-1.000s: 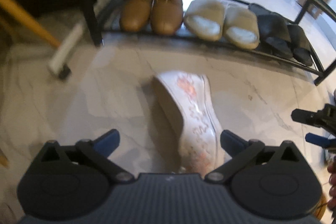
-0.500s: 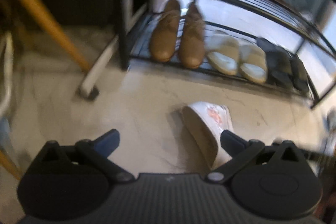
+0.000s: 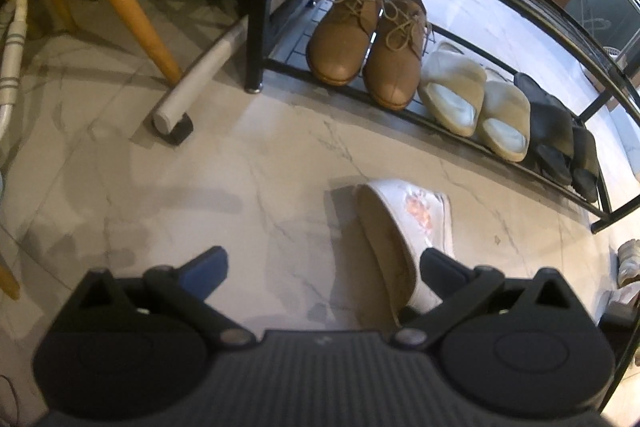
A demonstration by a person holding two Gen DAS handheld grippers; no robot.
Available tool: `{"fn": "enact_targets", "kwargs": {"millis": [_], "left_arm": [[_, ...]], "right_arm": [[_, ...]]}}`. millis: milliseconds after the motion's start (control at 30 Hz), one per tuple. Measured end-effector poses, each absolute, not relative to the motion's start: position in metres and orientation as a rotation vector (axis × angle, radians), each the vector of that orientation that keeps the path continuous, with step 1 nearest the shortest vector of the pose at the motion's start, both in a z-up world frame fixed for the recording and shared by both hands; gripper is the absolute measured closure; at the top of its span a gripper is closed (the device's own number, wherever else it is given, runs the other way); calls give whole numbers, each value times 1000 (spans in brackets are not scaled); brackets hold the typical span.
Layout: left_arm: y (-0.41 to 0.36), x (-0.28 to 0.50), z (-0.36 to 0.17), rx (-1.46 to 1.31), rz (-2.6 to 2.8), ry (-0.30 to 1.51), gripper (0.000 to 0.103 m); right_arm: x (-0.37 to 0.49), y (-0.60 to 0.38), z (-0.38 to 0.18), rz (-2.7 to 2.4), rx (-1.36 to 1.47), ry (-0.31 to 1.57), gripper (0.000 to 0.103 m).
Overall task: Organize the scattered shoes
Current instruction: 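Grasp the other white embroidered shoe with the right gripper and carry it to the rack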
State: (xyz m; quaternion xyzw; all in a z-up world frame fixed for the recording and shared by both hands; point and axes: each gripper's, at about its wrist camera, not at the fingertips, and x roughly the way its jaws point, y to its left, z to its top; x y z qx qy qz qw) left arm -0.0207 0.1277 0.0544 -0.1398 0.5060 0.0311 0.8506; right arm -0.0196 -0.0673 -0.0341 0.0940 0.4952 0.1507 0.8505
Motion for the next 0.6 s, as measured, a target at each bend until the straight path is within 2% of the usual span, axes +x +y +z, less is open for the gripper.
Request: {"fn": "enact_targets", "kwargs": {"millis": [300,600], "left_arm": [[132,-18,45,-320,83,1106,1],[142,-17,41,-375,118,1110,1]], "right_arm": [[-12,-75,-42,310,253,1083,40],[-7,-115,-47,283,601,1107,44]]}}
